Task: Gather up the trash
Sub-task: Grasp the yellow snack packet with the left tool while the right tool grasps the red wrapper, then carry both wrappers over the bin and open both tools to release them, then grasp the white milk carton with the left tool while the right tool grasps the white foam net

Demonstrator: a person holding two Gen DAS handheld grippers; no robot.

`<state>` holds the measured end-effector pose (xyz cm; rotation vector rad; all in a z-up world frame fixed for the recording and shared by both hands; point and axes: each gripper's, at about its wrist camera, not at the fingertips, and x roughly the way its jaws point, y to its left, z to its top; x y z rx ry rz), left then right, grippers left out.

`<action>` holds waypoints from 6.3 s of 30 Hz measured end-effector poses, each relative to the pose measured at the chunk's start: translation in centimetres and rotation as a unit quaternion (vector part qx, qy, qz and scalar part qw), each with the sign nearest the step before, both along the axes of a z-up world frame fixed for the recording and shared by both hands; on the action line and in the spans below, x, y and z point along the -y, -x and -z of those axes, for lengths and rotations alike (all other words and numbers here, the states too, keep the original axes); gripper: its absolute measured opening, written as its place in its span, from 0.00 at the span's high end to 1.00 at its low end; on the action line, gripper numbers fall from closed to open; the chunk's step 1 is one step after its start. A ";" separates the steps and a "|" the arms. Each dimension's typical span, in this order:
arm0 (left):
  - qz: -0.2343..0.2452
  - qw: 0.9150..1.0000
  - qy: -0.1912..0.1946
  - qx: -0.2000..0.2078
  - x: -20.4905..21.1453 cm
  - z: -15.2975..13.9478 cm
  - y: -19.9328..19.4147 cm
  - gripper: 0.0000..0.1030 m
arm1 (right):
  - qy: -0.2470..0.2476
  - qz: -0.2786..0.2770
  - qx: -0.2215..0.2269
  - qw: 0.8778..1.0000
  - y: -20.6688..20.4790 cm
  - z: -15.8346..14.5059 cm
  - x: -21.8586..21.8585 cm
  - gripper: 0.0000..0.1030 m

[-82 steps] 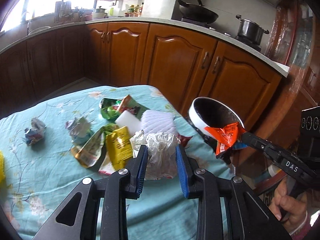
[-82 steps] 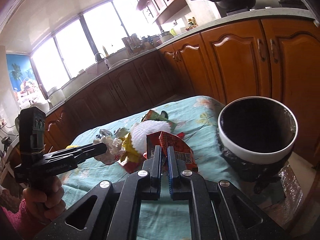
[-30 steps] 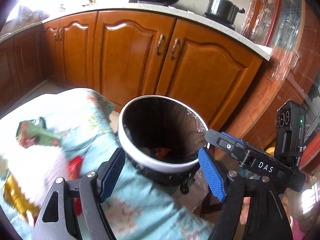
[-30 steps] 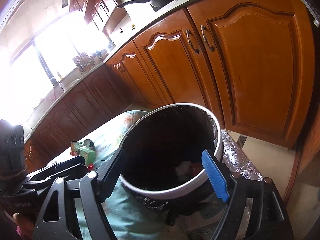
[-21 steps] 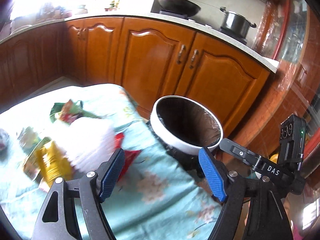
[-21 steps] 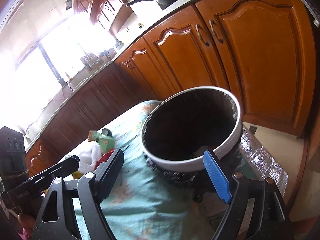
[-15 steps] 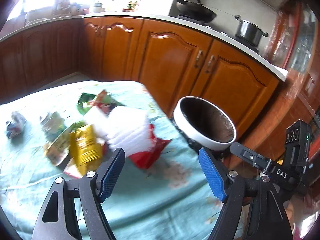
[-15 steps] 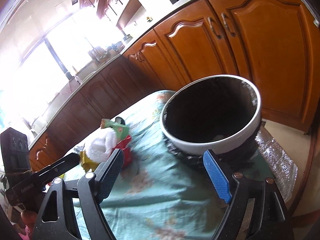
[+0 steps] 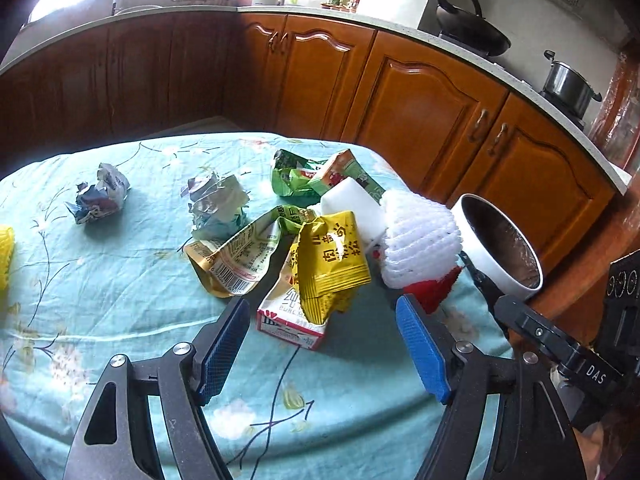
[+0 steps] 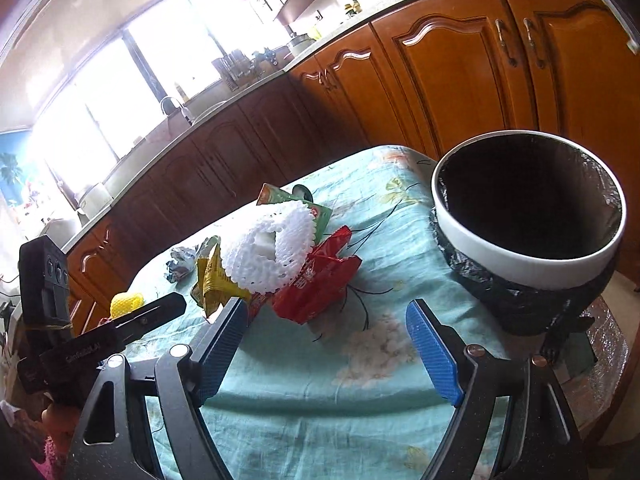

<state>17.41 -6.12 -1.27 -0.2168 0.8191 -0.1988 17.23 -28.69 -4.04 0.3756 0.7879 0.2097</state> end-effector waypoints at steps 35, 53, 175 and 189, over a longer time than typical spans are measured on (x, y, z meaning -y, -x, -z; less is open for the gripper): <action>0.028 1.000 -0.001 -0.003 -0.8 -0.2 -1.1 0.71 | 0.007 -0.009 -0.016 1.000 -4.4 0.7 -1.3 0.62; 0.065 0.998 0.020 0.012 0.3 -2.9 0.8 0.71 | 0.056 -0.030 0.011 0.998 -1.9 -0.5 -1.4 0.74; 0.027 0.999 0.021 -0.019 -1.2 -0.4 1.4 0.42 | -0.003 -0.022 -0.015 1.000 3.1 -0.8 0.7 0.29; 0.032 0.999 0.006 -0.039 -2.1 1.7 -0.9 0.40 | 0.016 -0.059 -0.026 0.998 -0.1 0.0 -4.5 0.30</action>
